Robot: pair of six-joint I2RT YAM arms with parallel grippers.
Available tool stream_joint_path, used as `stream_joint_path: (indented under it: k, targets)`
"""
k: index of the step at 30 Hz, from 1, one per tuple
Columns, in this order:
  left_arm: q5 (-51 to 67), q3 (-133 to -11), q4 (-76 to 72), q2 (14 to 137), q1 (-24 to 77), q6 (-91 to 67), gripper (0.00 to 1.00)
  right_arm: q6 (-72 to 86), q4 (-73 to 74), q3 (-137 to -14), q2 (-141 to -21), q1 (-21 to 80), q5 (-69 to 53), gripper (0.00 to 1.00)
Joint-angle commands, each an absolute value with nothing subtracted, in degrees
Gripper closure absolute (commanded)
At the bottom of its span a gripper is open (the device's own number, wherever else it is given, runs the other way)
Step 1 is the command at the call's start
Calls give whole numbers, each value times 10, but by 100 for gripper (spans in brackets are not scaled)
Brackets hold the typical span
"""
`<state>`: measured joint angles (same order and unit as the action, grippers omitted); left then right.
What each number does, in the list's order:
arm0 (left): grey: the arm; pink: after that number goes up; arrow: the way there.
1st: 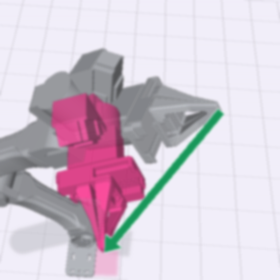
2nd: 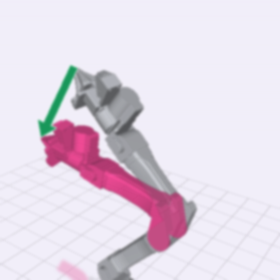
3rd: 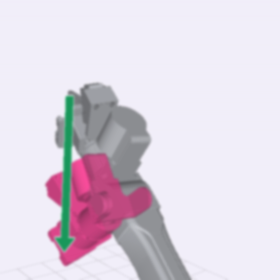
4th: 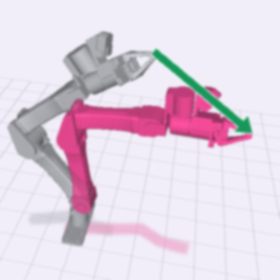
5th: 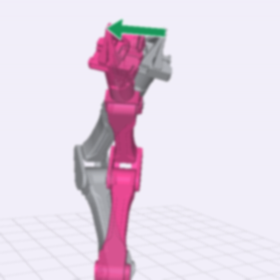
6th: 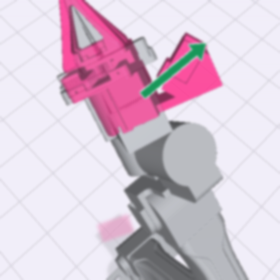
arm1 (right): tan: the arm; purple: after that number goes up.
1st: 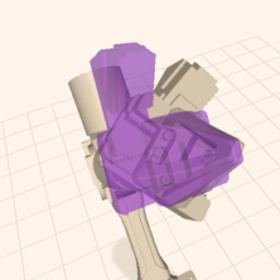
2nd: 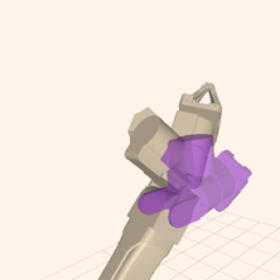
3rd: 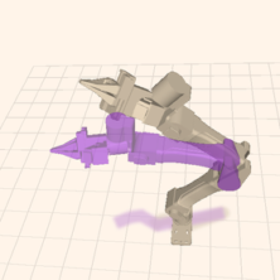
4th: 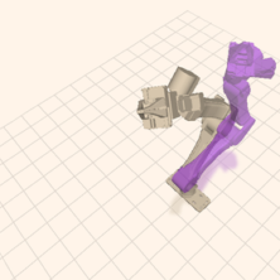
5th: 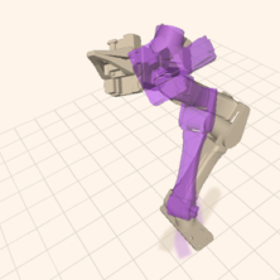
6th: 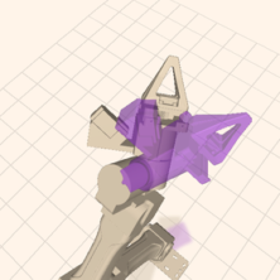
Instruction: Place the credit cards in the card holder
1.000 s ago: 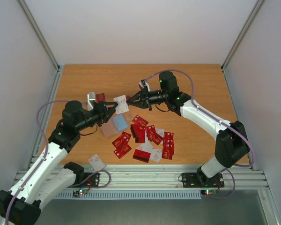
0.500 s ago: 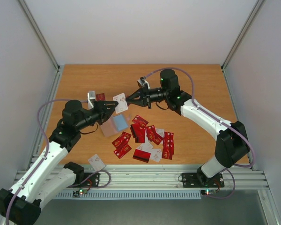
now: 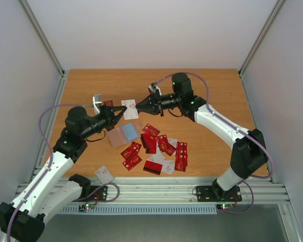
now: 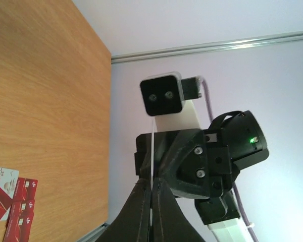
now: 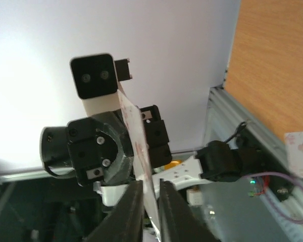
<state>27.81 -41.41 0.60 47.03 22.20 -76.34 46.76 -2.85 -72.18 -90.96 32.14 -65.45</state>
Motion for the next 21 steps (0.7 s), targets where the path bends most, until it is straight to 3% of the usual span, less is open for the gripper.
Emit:
stream_joint_path:
  k: [1,4,5,10,21]
  targets:
    - [274,-421,17,474,220,-739,100,335,156,-802,-921,320,-644,79]
    - [259,-431,92,482,220,-708,100,220,331,-856,-934,308,-582,58]
    - [255,-435,115,490,220,-692,100,187,382,-870,-937,303,-558,56]
    - [268,-472,167,575,220,-623,100,85,545,-892,-953,271,-424,55]
    - [301,-523,126,785,221,-590,100,13,601,-905,-983,234,-397,57]
